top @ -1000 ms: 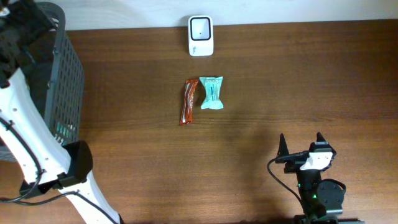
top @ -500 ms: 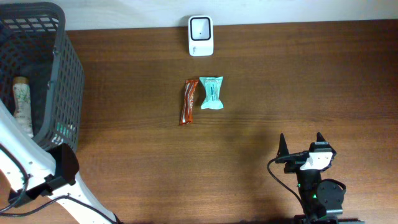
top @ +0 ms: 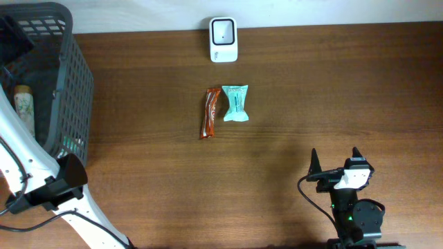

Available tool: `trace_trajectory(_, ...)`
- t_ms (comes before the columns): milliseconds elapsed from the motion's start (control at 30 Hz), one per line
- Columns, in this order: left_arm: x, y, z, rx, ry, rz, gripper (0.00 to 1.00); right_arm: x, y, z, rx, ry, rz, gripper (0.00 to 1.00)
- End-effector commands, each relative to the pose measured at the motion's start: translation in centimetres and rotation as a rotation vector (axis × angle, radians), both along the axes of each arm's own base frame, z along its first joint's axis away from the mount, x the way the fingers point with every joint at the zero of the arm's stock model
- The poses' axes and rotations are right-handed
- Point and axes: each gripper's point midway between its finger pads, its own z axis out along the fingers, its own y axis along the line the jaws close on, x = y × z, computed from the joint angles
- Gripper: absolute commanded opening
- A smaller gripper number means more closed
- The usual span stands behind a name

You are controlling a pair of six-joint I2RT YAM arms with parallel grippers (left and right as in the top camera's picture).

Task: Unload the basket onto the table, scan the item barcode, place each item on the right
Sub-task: 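Reach into the basket and grasp the white bamboo-print tube with left gripper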

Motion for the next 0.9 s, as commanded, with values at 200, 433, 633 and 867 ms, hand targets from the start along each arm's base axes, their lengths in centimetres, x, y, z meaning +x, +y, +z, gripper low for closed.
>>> trace_trajectory(200,1.0,-0.5,-4.0,0.034,0.148,-0.064,0.78,0.0,-0.4,-0.3,0.003,0.004,-0.019,0.98)
trace_trajectory(433,2.6,4.5,-10.1,0.171,0.295,0.076,0.72,0.0,-0.4,-0.3,0.003,0.004,-0.019,0.98)
trace_trajectory(633,2.6,8.9,-16.7,0.340,0.464,0.048,0.80,0.0,-0.4,-0.3,0.003,0.004,-0.019,0.98)
trace_trajectory(867,0.6,11.4,-25.2,0.219,0.503,-0.162,0.79,0.0,-0.4,-0.3,0.003,0.004,-0.019,0.98)
